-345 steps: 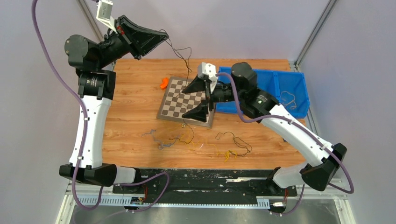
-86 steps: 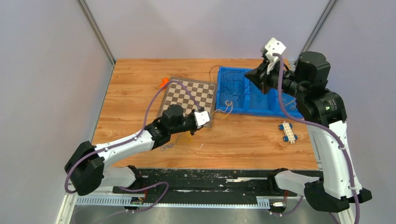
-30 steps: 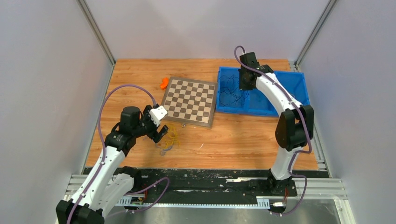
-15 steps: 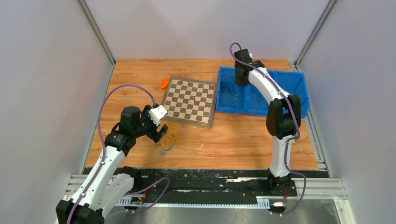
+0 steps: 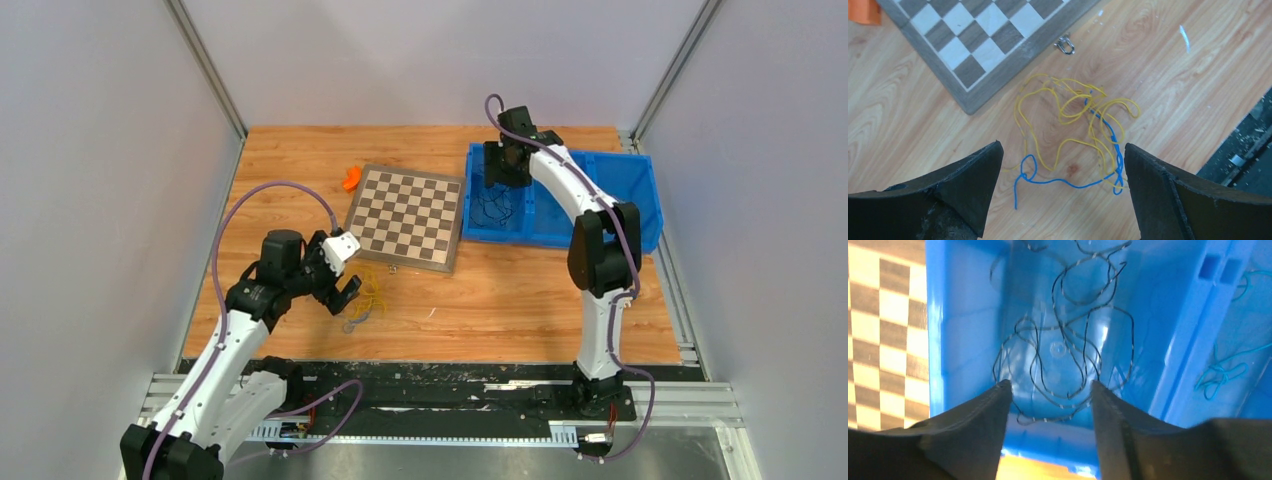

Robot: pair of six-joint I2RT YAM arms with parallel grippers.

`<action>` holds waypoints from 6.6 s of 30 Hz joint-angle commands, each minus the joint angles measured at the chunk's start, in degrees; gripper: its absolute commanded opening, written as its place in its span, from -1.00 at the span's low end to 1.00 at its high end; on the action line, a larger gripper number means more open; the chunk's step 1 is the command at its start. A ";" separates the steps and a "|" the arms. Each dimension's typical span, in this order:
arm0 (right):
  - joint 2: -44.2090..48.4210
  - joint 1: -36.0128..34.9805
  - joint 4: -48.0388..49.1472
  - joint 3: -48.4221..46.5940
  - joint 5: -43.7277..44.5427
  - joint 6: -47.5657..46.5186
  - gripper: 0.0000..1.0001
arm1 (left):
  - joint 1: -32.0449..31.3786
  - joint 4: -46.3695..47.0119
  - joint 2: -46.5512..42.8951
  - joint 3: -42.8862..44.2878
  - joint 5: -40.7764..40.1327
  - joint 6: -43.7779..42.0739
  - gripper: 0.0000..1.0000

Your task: Untangle the cables

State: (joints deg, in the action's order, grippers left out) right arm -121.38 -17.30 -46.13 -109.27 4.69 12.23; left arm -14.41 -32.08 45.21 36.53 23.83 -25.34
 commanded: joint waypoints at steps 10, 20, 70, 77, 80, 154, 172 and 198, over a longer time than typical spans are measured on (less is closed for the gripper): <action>28.66 2.14 0.90 18.51 -33.27 -22.85 1.00 | 0.33 0.34 15.88 0.55 6.42 -4.19 0.88; 36.51 2.25 0.89 25.87 -39.23 -25.07 1.00 | -3.50 12.70 30.38 3.02 4.13 -7.85 0.52; 45.17 -26.68 35.21 64.55 -40.66 -33.64 -0.72 | 1.26 23.05 12.73 46.61 30.08 43.69 -1.00; 44.27 -23.71 32.00 67.90 -38.93 -37.09 -0.67 | 7.58 31.43 14.95 54.03 28.03 51.80 -1.00; 44.62 -23.10 29.54 67.54 -38.98 -37.23 -0.59 | 8.37 35.20 16.30 57.60 27.32 54.06 -1.00; 29.11 -29.92 40.57 31.90 -45.96 -21.75 -0.15 | 10.88 37.13 13.23 52.74 19.04 56.10 -1.00; 37.29 -29.93 42.70 29.08 -52.05 -9.60 -1.00 | 11.64 23.34 13.85 50.02 -2.62 47.06 -1.00; 46.88 -24.32 36.47 32.62 -49.04 -8.41 -1.00 | 14.55 19.03 2.36 24.54 34.35 28.55 1.00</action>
State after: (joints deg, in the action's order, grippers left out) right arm -74.65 -41.54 -10.44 -74.91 -43.81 3.55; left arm 5.06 -19.35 47.94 59.66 48.25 6.74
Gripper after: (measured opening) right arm 0.005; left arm 1.000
